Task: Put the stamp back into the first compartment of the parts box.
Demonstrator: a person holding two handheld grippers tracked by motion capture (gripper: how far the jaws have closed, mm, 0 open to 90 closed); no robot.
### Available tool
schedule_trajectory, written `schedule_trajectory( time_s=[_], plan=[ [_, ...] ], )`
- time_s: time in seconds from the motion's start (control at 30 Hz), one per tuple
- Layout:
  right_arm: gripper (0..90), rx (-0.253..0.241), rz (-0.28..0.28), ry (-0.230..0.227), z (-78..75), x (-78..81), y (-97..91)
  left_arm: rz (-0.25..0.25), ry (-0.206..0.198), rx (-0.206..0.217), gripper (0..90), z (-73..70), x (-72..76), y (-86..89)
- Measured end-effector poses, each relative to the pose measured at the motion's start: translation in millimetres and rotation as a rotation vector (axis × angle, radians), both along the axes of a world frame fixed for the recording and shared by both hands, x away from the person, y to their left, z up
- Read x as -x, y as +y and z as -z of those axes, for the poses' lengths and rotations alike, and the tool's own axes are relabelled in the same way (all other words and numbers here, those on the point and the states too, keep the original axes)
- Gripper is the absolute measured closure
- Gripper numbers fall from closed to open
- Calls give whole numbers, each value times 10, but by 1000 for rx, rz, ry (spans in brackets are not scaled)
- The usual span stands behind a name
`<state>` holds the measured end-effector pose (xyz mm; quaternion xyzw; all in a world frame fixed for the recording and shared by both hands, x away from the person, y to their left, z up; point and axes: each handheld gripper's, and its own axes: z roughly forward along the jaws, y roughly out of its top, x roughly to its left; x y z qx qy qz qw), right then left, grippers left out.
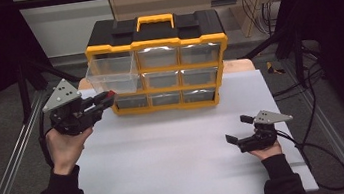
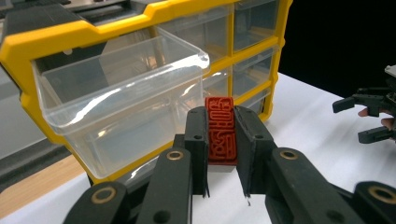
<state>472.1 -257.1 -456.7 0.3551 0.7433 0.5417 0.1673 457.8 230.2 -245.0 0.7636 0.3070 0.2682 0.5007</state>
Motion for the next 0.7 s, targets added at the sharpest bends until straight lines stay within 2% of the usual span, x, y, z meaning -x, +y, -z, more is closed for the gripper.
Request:
schedule_trajectory(
  time_s=[0.7],
  plan=[
    [2,0,1,0,-1,0,-2,-12,-10,7,760,-185,-37,-10]
  ],
)
